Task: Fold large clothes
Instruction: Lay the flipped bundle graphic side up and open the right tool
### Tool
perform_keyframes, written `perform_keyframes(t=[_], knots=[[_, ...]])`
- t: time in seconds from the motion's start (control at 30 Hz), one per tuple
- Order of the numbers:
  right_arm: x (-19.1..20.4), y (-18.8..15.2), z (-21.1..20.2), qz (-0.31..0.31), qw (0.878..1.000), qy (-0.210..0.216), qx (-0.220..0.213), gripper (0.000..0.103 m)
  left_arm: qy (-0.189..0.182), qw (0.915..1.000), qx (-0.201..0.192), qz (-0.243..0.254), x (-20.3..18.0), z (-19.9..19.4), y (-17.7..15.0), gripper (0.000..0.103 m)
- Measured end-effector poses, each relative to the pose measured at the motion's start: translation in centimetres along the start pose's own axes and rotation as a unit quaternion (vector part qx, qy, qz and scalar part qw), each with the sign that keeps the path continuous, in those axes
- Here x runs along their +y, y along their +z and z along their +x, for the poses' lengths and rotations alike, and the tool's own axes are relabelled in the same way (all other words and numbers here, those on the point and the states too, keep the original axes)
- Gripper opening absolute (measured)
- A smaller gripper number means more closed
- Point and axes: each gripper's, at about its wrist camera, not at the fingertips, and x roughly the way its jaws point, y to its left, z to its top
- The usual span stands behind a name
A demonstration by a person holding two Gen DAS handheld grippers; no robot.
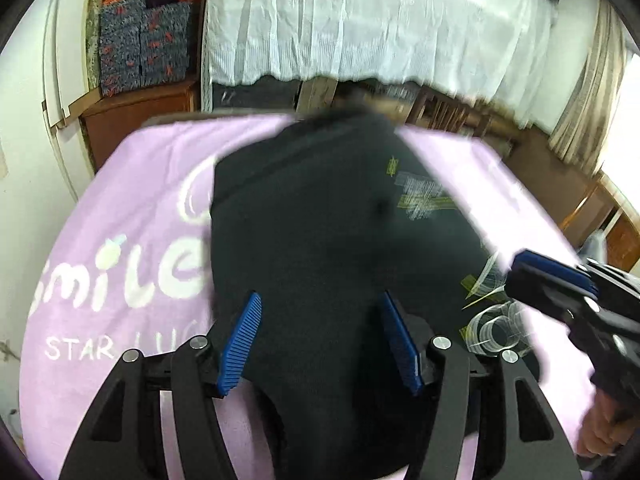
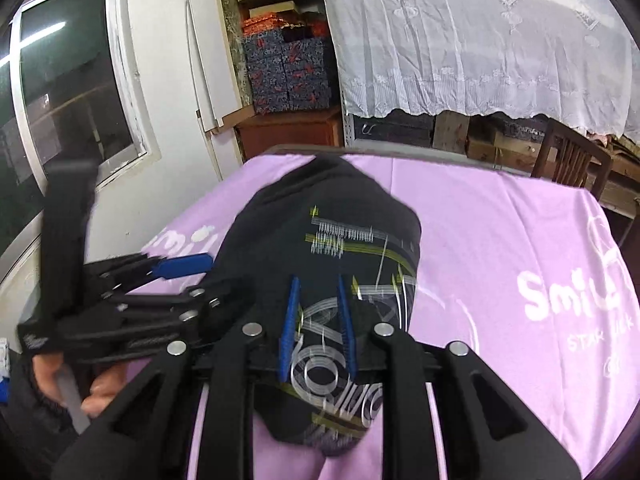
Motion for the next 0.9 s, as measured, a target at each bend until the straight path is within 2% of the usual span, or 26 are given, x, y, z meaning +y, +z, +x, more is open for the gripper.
perform_keyframes(t=[0.03,0.07,0.27,0.47,0.57,0.6,0.67,0.8,0.9], knots=[[-0.3,-1.0,1.2,0.006,1.0,0.004,0.021,0.019,0.014,0.9998,0.011,0.011,-0.4,1.0,-0.4,0.064],[-0.4,-1.6,1.8,0.008,1.0,0.004,0.025,0.019,0.025,0.9994,0.014,0.019,-0.6,1.6,-0.7,0.064],[-1.1,-2.9,2.2,0.032,0.999,0.021,0.005,0.019,0.036,0.9989,0.008,0.028,-0.7,1.4,-1.1,0.064],[-1.9,-3.0,1.2,0.048,0.998,0.038,-0.007,0.021,0.063,0.9963,-0.023,0.054,-2.3,-0.2,-1.1,0.062],[-2.4,-2.9,0.1,0.062,0.996,0.054,-0.018,0.034,0.071,0.9944,-0.045,0.063,-3.1,-1.3,-1.2,0.062],[-2.7,-2.8,-0.3,0.068,0.996,0.051,-0.026,0.055,0.077,0.9934,-0.052,0.068,-3.3,-1.5,-1.2,0.062],[-3.2,-2.7,-1.0,0.075,0.996,0.037,-0.04,0.078,0.084,0.992,-0.06,0.072,-3.7,-1.8,-1.1,0.062],[-4.5,-2.4,-1.6,0.096,0.993,0.042,-0.046,0.079,0.069,0.9938,-0.064,0.059,-3.3,-2.1,-1.0,0.073],[-6.1,-2.3,-1.6,0.126,0.989,0.06,-0.046,0.084,0.035,0.9974,-0.054,0.034,-2.2,-2.1,-0.7,0.08]])
